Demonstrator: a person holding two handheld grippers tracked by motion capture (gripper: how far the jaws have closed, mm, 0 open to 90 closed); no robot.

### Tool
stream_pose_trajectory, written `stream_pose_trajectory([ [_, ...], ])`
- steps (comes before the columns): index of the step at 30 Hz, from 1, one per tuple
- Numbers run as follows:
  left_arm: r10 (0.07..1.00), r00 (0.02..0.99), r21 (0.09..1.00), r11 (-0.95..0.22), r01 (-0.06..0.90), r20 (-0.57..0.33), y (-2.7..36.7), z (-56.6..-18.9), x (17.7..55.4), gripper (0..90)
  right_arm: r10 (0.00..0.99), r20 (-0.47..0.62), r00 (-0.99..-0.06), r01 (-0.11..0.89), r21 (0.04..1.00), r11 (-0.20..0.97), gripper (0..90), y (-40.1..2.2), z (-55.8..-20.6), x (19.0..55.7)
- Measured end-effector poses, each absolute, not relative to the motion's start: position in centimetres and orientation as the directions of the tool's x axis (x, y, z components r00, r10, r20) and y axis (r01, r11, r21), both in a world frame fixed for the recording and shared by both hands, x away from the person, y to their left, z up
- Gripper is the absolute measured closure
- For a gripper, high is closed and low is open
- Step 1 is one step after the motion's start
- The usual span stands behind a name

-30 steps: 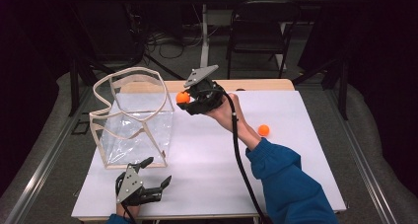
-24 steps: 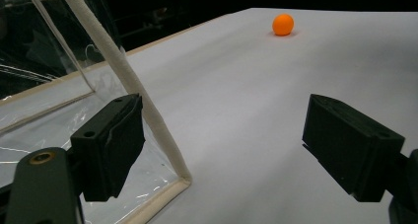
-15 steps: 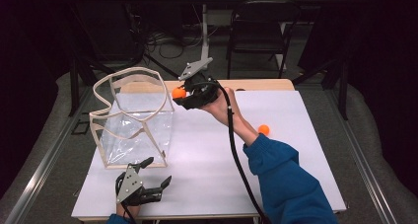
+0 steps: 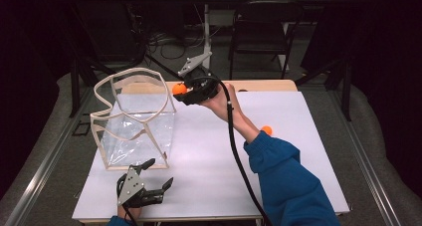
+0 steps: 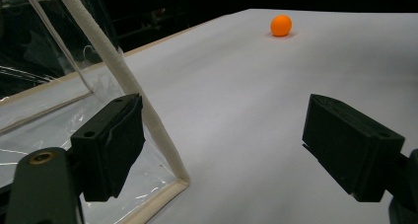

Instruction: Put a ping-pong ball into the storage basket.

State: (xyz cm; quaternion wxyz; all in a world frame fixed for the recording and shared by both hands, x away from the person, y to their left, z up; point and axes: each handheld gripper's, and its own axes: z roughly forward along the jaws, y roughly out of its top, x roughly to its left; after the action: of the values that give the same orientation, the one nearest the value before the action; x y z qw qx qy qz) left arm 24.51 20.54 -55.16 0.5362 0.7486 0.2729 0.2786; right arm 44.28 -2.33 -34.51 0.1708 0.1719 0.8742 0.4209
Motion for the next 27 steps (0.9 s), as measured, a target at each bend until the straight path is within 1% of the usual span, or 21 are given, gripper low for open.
stream_pose_trajectory([
  [11,0.709,0.695,0.956,-0.273,0.112,0.121,20.5,-55.2,24.5,16.0,0.44,-0.173,-0.881,0.144,0.789,0.598,50.6,-1.6,-33.5,44.6],
  [27,0.711,0.692,0.956,-0.272,0.11,0.123,20.6,-55.1,24.5,16.0,0.444,-0.169,-0.88,0.152,0.786,0.599,50.6,-1.0,-33.0,45.4],
])
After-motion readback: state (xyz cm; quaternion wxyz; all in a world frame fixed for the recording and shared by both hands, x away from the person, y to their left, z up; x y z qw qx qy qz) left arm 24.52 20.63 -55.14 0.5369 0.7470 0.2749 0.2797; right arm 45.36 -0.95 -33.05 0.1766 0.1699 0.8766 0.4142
